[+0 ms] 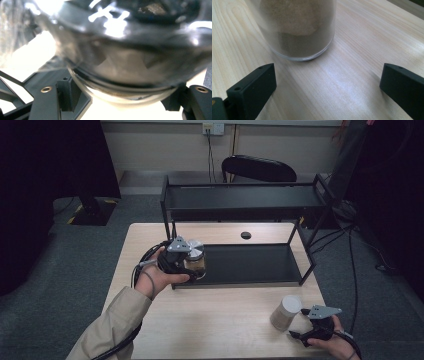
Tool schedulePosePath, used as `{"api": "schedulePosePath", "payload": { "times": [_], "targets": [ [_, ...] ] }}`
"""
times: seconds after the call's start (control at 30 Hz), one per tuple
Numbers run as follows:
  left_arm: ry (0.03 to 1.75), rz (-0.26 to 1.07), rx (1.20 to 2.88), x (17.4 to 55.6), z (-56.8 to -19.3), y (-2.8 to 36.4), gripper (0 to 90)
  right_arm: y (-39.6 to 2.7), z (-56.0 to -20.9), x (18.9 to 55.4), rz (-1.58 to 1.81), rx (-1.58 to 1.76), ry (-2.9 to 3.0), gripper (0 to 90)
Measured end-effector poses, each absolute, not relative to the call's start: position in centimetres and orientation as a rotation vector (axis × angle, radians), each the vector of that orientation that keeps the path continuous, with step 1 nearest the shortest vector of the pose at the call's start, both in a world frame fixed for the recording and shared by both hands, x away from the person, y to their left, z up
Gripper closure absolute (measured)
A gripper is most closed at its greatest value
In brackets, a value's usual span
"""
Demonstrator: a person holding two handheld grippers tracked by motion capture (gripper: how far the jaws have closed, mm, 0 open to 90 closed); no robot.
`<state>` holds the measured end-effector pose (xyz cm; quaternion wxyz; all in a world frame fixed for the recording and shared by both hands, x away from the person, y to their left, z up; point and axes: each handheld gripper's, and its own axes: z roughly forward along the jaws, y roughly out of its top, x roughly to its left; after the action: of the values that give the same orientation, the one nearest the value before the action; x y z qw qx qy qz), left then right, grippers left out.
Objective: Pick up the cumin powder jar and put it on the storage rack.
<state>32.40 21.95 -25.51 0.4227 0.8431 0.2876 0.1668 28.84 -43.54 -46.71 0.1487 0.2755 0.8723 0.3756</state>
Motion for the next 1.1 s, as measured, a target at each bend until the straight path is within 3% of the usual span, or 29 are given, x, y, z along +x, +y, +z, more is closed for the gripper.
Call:
{"api": "schedulePosePath", "payload": {
  "times": [1.1],
  "targets": [
    [0.754,0.442,2.115,36.8,-15.7,19.7,30.9,-43.6,-46.7,28.9,1.082,0.79,2.511,0.0]
  ]
}}
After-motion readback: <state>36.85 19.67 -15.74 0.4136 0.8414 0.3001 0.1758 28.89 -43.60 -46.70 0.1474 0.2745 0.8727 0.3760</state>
